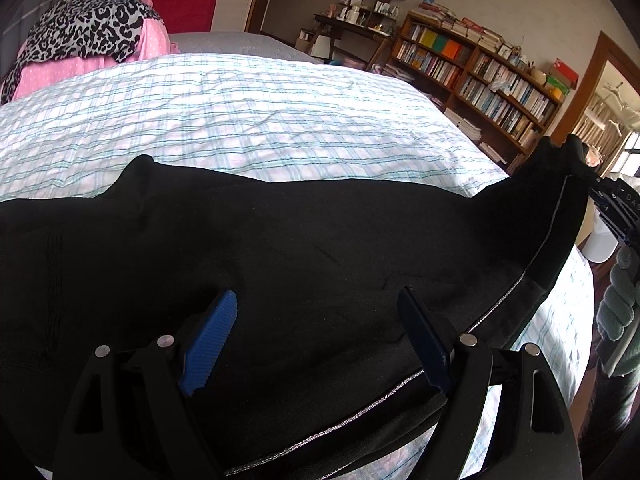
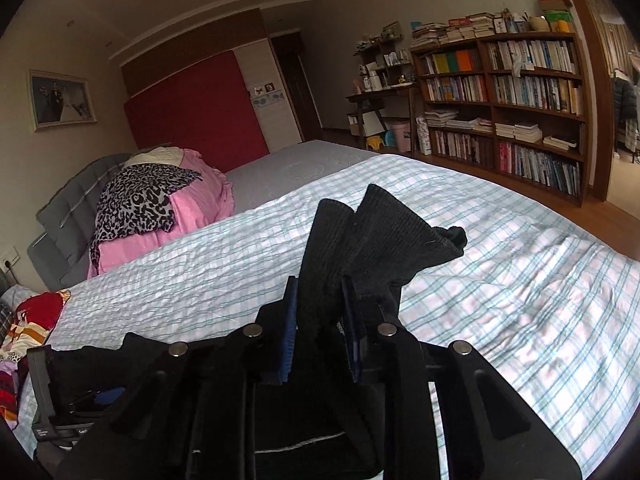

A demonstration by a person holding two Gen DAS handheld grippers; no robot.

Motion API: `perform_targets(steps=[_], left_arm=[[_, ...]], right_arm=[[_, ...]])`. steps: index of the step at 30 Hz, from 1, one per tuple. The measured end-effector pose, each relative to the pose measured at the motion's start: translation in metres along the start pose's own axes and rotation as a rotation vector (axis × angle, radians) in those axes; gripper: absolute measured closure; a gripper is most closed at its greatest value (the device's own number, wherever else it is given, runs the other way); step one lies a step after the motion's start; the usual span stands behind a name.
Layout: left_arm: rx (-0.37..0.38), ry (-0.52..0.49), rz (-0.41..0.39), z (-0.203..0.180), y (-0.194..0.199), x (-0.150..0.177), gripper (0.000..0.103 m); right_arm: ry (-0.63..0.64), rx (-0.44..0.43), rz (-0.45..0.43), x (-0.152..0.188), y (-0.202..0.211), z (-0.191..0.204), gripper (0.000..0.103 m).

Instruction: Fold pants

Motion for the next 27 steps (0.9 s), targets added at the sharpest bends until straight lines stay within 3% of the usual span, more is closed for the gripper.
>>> perform_targets(steps=[8, 10, 16, 17, 22, 27], left_arm=[[-0.027, 0.118, -0.098, 0.030, 0.044, 0.004, 0.021], [-0.029, 0.150, -0.127, 0.040, 0.056, 0.007, 0.021], [-0.026, 0.257, -0.131, 0.071, 0.067, 0.024, 0.021], [-0.009, 0.271, -0.131, 0.074, 0.068, 0.026, 0.021], [0.040, 0.264, -0.129, 0.066, 0.068, 0.028, 0.017], [0.145, 0.278, -0.087, 0.052, 0.058, 0.027, 0.015]], right_arm=[[0.109, -0.179, 0.022, 0.008, 0.006, 0.104, 0.087], [0.146, -0.226, 0.042, 0.019, 0.005, 0.133, 0.095], [0.325, -0.318, 0.139, 0.072, 0.004, 0.195, 0.092], [0.330, -0.314, 0.152, 0.079, 0.003, 0.196, 0.091], [0.210, -0.250, 0.161, 0.081, -0.004, 0.148, 0.065], [0.137, -0.154, 0.166, 0.078, -0.013, 0.096, 0.061]])
Point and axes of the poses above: each gripper's, at about its wrist camera, not at the fingertips, and y roughly against the way its jaws point, z to its left, x to its underside, the point moved 1 cm from there along -y, roughly the way its jaws point, and after that the axes turned 12 degrees about x, right-handed, at the moved point
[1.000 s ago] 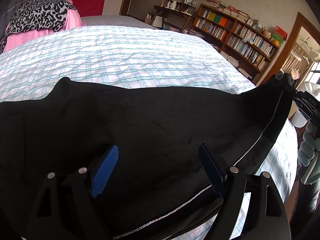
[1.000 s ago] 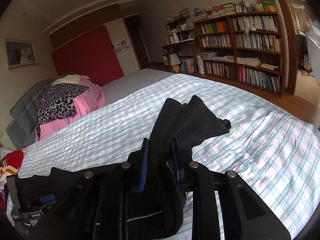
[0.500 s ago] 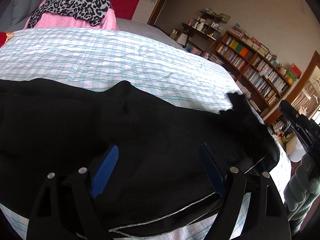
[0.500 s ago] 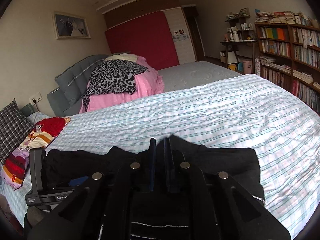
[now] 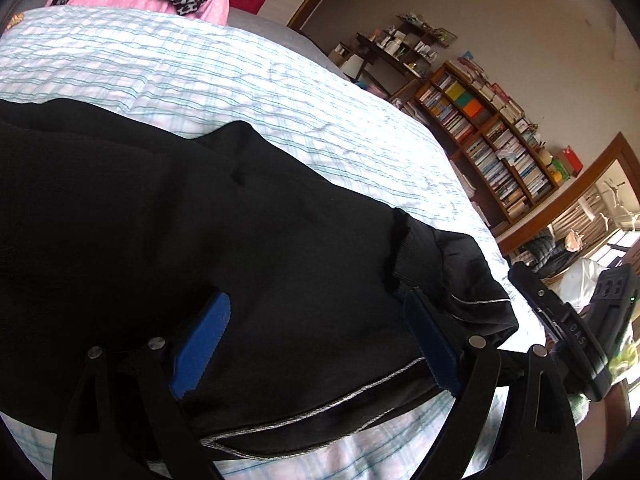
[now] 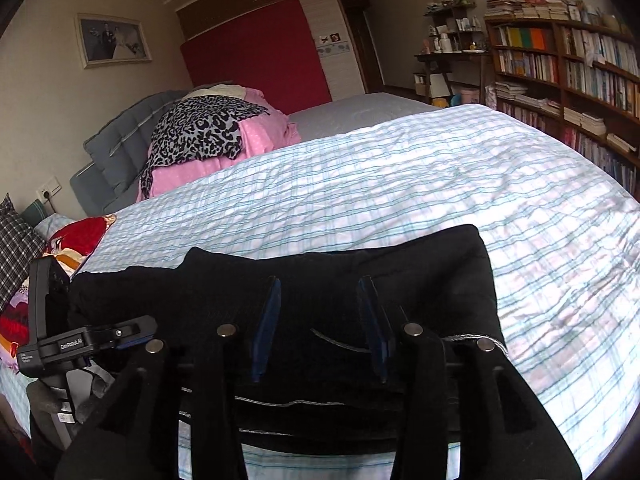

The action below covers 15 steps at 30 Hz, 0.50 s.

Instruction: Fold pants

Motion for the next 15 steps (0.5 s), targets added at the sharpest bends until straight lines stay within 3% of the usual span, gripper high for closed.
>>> perform_targets(steps=[6, 15], left_arm=[[0.143, 0.100, 0.124, -0.014, -0.029, -0.002, 0.015], [0.214, 0.202, 0.220, -0.042, -0.082, -0.008, 0.015]], right_arm=[[-0.038, 0.024, 0.003, 0.017, -0.004, -0.026, 0.054], [-0.058, 0.006, -0.017, 0.025, -0.010, -0.041, 0.053]])
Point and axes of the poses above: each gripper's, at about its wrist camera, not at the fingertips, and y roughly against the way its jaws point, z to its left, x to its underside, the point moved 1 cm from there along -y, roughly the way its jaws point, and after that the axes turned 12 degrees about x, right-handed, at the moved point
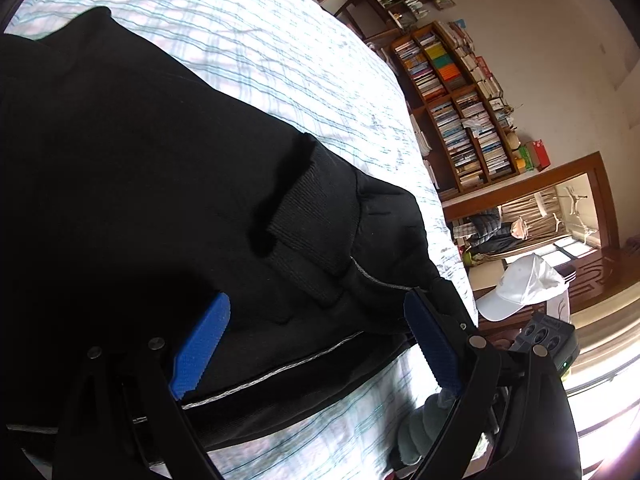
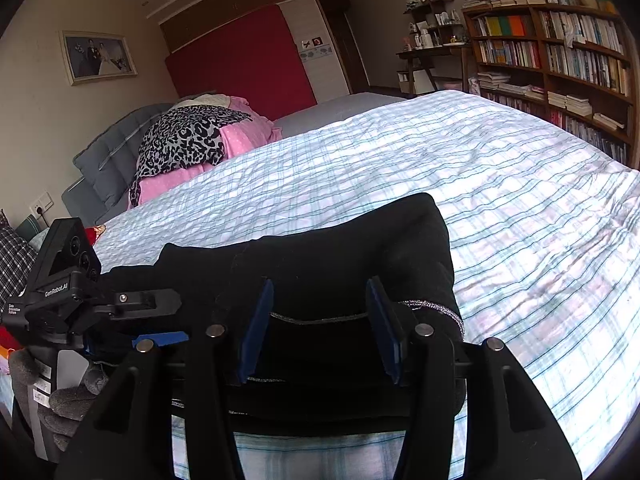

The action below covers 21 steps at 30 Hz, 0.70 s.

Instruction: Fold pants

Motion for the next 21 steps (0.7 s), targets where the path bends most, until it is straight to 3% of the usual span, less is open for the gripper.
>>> perform_targets(steps=[3, 8, 15, 17, 20, 21], left_arm=[[0.024, 0.035, 0.003, -0.003, -0.012, -0.005, 0.015], [-0.017, 0.085, -0.003, -0.003, -0.030, -0.012, 0.015], [-0.003, 0.103, -0.053, -0.008, -0.037, -0.014, 0.015], [-0.004, 0.098, -0.070, -0.011, -0.036, -0.013, 0.024], [-0.008, 0.097, -0.081, -0.009, -0.033, -0.015, 0.050], [-0.019, 0.098, -0.082, -0.008, -0.036, -0.017, 0.063]], right_arm=[[-0.014, -0.012, -0.002, 0.003, -0.001, -0.004, 0.053], [-0.048, -0.043, -0.006, 0.004, -0.001, -0.011, 0.053], [-0.085, -0.071, -0.004, 0.006, -0.001, -0.020, 0.053], [-0.098, -0.075, -0.005, 0.007, 0.000, -0.022, 0.053], [-0.117, -0.076, 0.000, 0.008, -0.001, -0.026, 0.053], [-0.120, -0.078, 0.004, 0.008, -0.002, -0.027, 0.053]])
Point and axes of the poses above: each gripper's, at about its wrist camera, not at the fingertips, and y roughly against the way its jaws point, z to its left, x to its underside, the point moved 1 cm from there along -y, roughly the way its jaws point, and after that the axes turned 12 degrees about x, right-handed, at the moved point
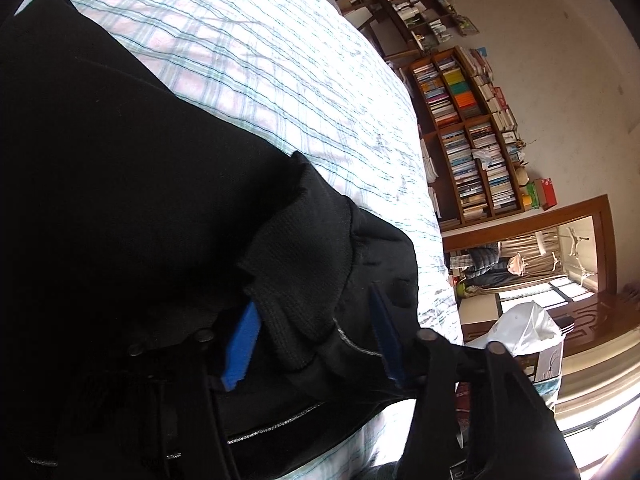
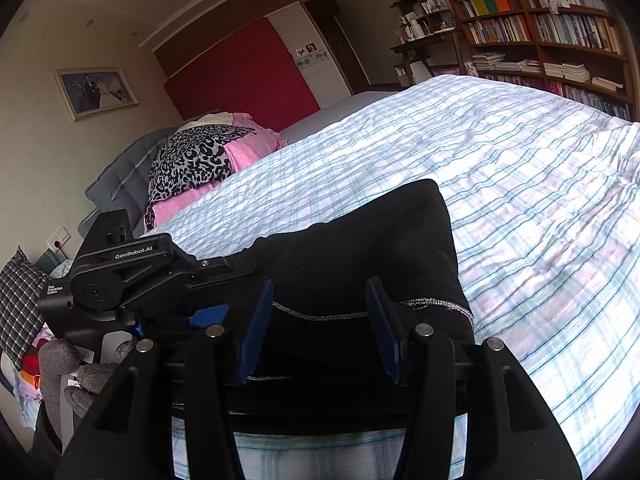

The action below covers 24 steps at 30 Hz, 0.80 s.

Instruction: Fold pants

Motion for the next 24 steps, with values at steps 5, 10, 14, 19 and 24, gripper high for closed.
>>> perform_targets(steps=[5, 10, 14, 19, 24], left_arm=[[-0.013, 0.005, -0.018, 0.005, 0.006, -0.001, 0.091], [-0.021, -0.110, -0.058, -0.017, 0.016, 0.006, 0.094], [-0.063, -0.200, -0.100, -0.035, 0.028, 0.012, 0.094], [-0.089, -0.267, -0.204, -0.042, 0.067, 0.021, 0.094], [-0.161, -0.297, -0.322, -0.029, 0.124, 0.036, 0.094]], right_arm=[[0.004, 0.002, 0.006, 0.002, 0.001, 0.001, 0.053], [0.012, 0.009, 0.012, 0.001, 0.000, 0.002, 0.053], [0.016, 0.009, 0.007, 0.001, 0.003, 0.004, 0.053], [0.032, -0.024, -0.011, 0.000, 0.016, 0.007, 0.053], [0.067, -0.038, 0.019, 0.007, 0.020, 0.012, 0.047]])
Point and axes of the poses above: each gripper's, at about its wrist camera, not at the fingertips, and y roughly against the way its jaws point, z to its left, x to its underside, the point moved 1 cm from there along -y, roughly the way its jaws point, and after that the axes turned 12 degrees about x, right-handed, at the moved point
